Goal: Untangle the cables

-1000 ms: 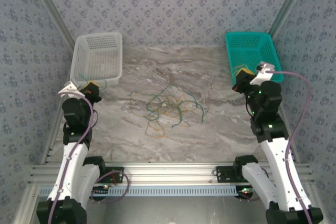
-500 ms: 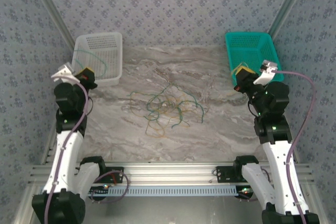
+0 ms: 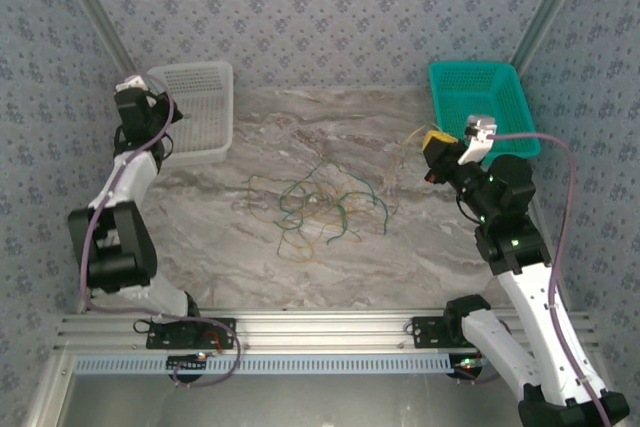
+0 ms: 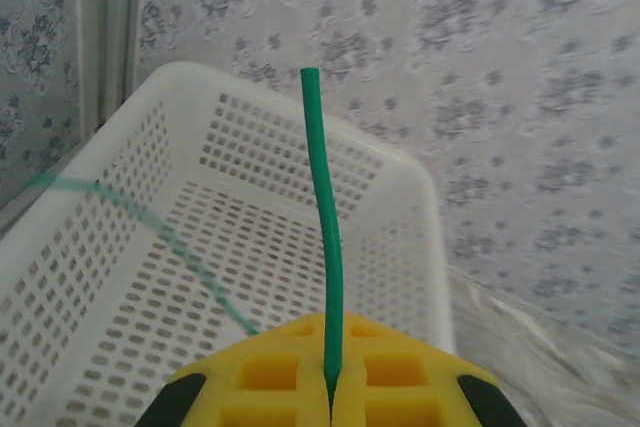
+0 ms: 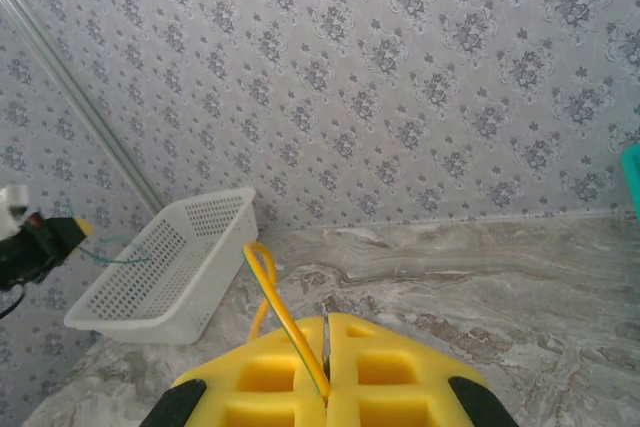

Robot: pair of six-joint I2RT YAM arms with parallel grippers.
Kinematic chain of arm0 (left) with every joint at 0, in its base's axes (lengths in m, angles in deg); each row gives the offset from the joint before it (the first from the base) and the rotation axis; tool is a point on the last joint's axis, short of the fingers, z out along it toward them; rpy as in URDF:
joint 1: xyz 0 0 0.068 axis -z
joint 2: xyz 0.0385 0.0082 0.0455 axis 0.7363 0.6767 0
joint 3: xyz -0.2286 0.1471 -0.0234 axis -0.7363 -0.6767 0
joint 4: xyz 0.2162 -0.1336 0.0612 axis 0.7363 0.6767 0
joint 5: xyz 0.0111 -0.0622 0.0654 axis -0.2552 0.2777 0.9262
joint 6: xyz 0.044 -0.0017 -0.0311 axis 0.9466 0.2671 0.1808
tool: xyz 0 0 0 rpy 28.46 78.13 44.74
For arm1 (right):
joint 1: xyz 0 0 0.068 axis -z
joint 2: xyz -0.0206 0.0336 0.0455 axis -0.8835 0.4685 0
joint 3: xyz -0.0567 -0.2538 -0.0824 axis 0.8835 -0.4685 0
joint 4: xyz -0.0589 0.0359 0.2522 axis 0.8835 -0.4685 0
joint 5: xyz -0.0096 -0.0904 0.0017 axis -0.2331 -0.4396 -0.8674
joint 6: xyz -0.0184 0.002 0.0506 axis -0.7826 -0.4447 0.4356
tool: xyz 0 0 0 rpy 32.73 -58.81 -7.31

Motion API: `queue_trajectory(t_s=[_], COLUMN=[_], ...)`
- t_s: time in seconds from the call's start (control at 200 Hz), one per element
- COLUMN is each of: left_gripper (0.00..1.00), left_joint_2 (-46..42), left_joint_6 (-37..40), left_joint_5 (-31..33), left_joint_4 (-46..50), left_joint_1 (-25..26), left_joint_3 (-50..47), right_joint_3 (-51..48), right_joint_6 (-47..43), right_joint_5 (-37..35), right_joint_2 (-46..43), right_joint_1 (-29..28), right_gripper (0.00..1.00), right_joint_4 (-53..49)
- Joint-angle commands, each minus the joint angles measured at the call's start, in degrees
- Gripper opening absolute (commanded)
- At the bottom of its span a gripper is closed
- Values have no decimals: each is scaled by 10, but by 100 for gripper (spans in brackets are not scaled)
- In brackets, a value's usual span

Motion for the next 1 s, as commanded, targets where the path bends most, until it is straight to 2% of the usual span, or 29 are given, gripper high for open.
queue_trajectory(t_s=[0.0,0.13,0.425,0.465,0.485,0.56,0.66,0.69,0.865,0.994], left_gripper=[0,0,0,5,11,42,69,83,86,85], left_joint_2=[51,137,269,282,288,295,265,246,88,-52], left_joint_6=[24,21,0,-1,-1,-2,-9,-13,-15,20], left_joint_5=[11,-19,-71,-75,-77,-76,-79,-79,-56,10], left_joint_4=[-12,12,-10,-1,7,44,67,69,64,140], left_joint_1=[-1,-5,-7,-7,-7,-7,-7,-7,6,62], left_joint_3=[69,153,275,293,302,330,318,305,185,107], right_joint_3=[5,5,9,11,12,13,12,13,14,13], right_joint_6=[-19,-23,-31,-31,-31,-29,-28,-28,-14,24], right_joint_5=[-12,-19,-20,-22,-23,-27,-35,-38,-71,-60], right_joint_2=[-5,-6,5,7,8,10,12,14,37,60], right_joint_1=[-10,-19,-28,-28,-28,-29,-29,-29,-26,11], right_gripper=[0,0,0,0,0,0,0,0,0,0], right_joint_4=[10,7,6,4,4,2,1,1,-1,14])
